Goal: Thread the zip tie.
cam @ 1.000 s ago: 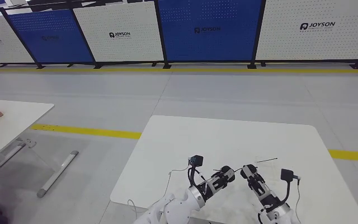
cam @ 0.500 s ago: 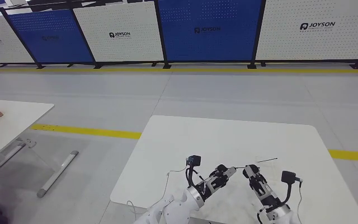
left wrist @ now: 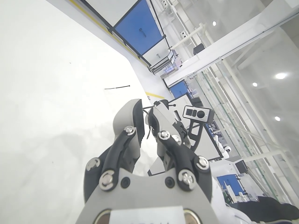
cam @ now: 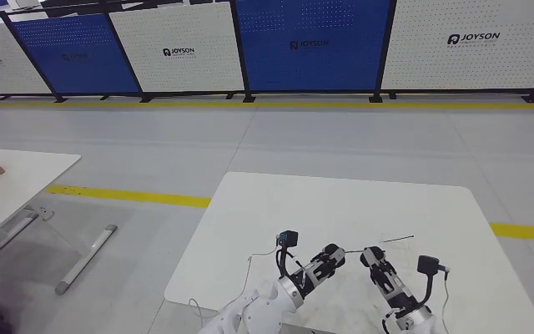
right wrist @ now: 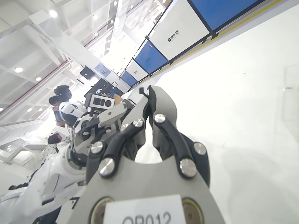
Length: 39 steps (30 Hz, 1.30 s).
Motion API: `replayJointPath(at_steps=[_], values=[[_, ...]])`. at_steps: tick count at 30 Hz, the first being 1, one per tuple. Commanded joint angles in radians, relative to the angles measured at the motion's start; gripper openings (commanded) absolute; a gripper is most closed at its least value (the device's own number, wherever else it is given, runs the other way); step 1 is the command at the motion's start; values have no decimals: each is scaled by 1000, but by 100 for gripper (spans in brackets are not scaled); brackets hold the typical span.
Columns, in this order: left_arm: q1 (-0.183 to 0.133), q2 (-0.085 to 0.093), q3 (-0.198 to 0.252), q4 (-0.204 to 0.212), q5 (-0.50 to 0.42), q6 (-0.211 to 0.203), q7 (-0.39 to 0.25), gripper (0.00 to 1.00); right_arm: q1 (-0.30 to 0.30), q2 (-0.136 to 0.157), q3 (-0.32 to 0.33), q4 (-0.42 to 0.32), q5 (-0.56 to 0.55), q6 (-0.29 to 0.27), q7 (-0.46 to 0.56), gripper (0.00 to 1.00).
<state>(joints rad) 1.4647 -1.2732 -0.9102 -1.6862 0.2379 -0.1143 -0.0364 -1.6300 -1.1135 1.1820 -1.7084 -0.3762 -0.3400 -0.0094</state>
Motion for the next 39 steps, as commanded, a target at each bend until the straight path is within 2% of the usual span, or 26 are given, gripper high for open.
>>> replayJointPath(at_steps=[1,4,7,15,16,17,23,30,39], values=[[-1,0,0,2,-1,-1,-2,8,1,0,-2,1,-2,0,1,0],[-3,0,3,5,1,-1,-7,8,3,1,-4,1,-3,0,1,0],[-5,0,4,6,5,-1,-8,0,4,2,-6,1,-2,0,1,0],[-1,0,3,4,8,-7,-3,0,9,5,-12,1,8,0,-3,0],[0,0,2,4,6,-7,-2,0,10,6,-13,1,11,0,-3,22],[1,0,2,4,5,-5,0,0,10,6,-13,1,13,0,-2,100],[2,-4,-1,-11,10,43,54,0,20,10,-19,-1,38,0,17,100],[28,-7,-22,-33,-40,60,111,0,13,24,8,-21,51,0,41,100],[28,-7,-22,-33,-40,60,111,0,13,24,8,-21,51,0,41,100]])
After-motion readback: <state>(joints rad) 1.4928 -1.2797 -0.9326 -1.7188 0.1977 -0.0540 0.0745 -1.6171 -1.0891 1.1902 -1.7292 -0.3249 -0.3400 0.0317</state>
